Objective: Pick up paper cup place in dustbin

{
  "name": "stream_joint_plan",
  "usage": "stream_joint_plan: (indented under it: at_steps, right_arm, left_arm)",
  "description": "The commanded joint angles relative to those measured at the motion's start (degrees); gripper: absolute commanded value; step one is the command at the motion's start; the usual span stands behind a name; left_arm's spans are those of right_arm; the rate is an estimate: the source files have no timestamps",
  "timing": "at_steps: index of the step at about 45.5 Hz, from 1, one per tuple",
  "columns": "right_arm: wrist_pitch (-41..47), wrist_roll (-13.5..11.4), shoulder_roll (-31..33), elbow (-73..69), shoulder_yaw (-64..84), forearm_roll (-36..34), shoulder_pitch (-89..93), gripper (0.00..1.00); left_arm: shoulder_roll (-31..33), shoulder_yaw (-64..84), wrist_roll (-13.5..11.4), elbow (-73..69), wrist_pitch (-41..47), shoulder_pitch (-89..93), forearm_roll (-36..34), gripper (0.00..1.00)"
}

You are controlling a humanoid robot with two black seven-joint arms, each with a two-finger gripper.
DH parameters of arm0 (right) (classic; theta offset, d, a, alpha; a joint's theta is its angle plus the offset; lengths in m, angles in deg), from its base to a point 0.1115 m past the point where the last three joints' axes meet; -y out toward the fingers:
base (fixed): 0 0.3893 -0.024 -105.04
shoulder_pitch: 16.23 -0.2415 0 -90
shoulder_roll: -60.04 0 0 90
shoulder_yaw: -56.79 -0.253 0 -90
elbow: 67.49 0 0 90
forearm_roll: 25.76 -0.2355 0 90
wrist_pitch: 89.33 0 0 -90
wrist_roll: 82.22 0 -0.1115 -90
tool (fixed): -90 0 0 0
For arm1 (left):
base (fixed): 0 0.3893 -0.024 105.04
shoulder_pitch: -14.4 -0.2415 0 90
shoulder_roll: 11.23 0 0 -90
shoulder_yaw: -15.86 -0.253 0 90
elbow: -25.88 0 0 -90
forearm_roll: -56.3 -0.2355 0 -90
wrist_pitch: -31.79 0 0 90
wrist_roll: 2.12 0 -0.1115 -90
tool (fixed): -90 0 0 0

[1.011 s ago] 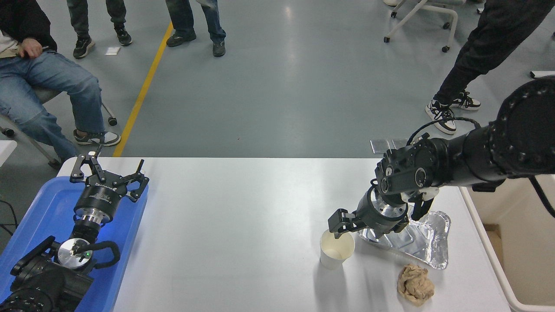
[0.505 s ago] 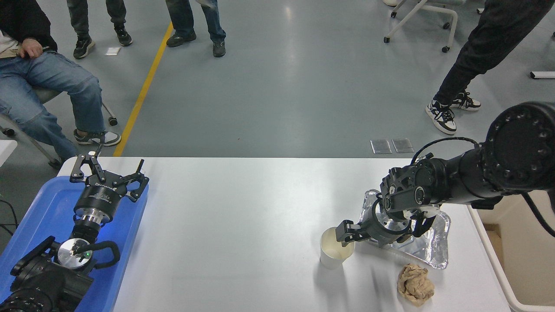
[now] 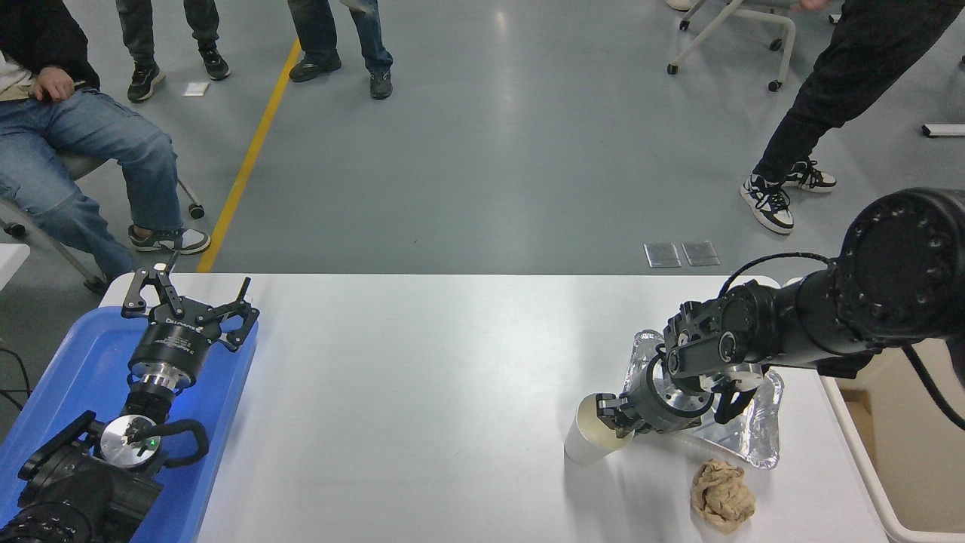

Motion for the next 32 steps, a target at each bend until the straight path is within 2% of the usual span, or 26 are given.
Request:
stream_joint_plan:
  at_steps: [1, 16, 28, 32]
  right_arm:
    - [0.41, 0.21, 0.00, -0.31, -0.88, -0.68, 0.09, 0.00]
    - [0.50, 0.21, 0.00, -3.73, -1.05, -2.18, -2.63, 0.00]
    - [3.30, 0.65, 0.00, -19.63, 2.28, -1.48, -23.88, 0.00]
    - [9.10, 0.74, 4.56, -23.68, 3.34, -1.39, -33.20, 0.00]
  left_arm:
    - [0.00, 0.00, 0.00, 0.00, 0.00, -0.01, 0.00, 0.99]
    - [0.00, 0.00, 0.00, 0.00, 0.00, 0.00, 0.00, 0.99]
    - [-0.09, 0.00, 0.00, 0.00, 0.00, -0.01, 0.00, 0.99]
    - [-0.09, 0.00, 0.00, 0.00, 0.00, -0.01, 0.00, 0.99]
